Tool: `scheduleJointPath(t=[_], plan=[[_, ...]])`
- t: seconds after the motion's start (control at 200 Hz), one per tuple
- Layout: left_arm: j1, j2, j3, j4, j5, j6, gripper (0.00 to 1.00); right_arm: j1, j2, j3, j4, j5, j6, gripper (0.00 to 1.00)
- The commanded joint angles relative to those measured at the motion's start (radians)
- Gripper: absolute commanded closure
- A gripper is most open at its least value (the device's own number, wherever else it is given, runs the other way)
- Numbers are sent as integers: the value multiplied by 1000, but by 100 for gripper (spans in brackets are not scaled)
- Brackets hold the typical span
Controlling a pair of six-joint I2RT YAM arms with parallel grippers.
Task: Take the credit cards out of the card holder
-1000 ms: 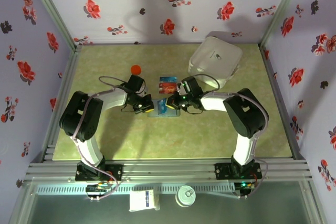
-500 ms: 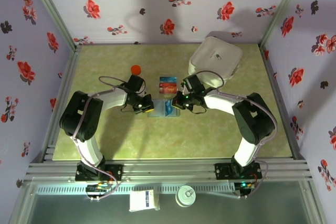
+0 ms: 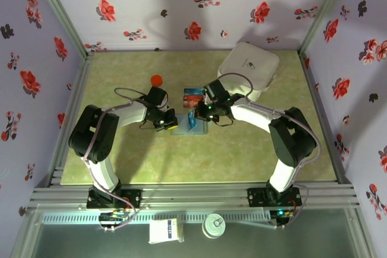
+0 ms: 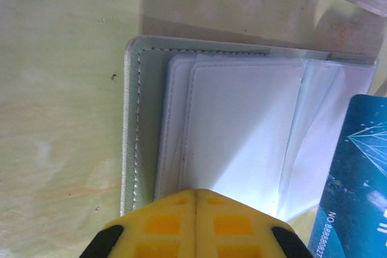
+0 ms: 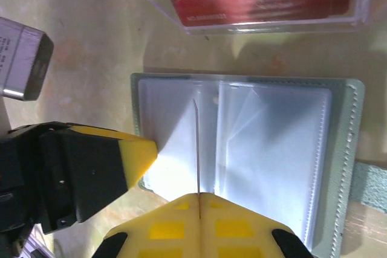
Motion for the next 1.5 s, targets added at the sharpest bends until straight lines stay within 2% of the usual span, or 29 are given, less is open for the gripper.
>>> scheduleJointPath(t=[0.0, 0.53, 1.04, 1.27, 1.495], plan=[[-7, -36, -10, 5, 2, 12, 100, 15, 28, 37, -48, 38, -24, 99], [-7, -44, -28, 30, 15, 5, 100, 56, 83, 90, -130, 143, -28, 97], [-7, -26, -47, 56, 25, 5, 100, 73, 105, 109, -108, 125, 8, 87], [-7, -22, -52, 60, 26, 8, 100, 76, 118, 116, -104, 113, 8, 87], [-4, -26, -53, 58, 26, 9, 100, 76, 120, 119, -109, 113, 8, 92]])
